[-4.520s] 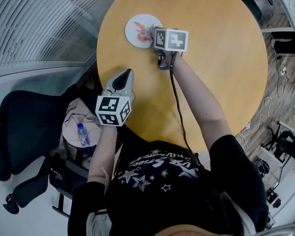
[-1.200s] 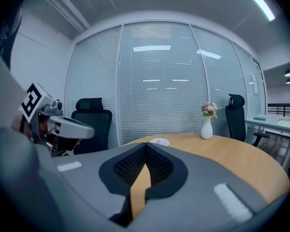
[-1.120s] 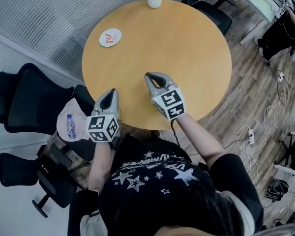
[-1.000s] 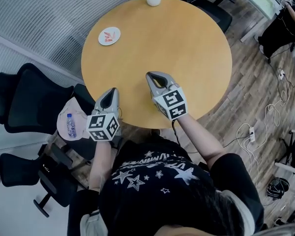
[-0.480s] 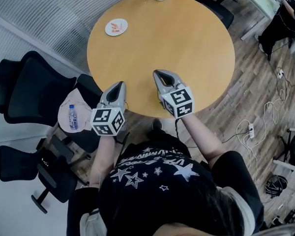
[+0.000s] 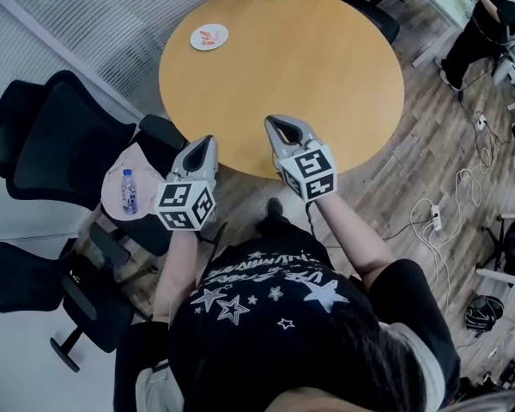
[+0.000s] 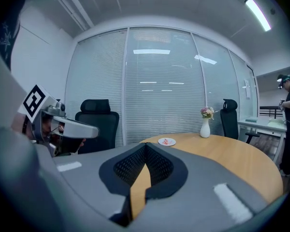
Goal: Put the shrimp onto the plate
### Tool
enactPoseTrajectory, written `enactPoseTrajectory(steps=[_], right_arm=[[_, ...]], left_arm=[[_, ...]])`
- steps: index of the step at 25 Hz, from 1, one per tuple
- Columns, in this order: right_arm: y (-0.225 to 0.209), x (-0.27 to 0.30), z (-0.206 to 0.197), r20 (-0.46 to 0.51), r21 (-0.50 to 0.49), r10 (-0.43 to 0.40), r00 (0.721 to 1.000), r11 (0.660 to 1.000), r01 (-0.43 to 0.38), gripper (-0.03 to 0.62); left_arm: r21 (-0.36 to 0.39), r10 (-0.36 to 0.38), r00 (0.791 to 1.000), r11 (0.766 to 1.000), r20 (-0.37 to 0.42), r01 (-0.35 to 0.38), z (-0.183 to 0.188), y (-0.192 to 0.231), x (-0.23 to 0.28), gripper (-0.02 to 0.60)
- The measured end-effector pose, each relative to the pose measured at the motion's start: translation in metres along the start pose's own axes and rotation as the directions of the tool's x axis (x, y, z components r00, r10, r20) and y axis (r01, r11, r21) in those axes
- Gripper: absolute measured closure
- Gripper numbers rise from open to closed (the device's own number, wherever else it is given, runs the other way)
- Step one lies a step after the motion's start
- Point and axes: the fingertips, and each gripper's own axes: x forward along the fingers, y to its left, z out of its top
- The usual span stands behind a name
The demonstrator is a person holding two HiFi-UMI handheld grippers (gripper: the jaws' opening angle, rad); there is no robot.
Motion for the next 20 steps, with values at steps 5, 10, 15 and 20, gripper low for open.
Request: enactPoseTrajectory(steps=[5,10,15,20], right_arm=[[0.024,-0.027,-0.002,0.010,-0.008,-0.031,0.999,0.999,0.031,0.595],[0.053,-0.057,-0.011,0.001,0.007,-0.061,0.998,0.998,0.061,0.595],[0.081,-0.083,-0.018,0.005,0.008,-0.082,0.997,0.997,0.082,0.595],[0.107,-0.112,-0.029,-0.004,0.024,-0.100,0.995,0.995,0.100,0.595]], left_arm=[[0.012,-0.023,1.000,1.000,0.009,0.023,-0.009,-0.011,-0.034,0.580],[0.000,-0.018,1.000,1.000,0.021,0.018,-0.018,-0.013,-0.076,0.580],[-0.016,-0.003,1.000,1.000,0.023,0.003,-0.030,-0.008,-0.115,0.580],[-0.006,-0.024,1.000,1.000,0.010,0.024,-0.044,-0.023,-0.148,0.580]])
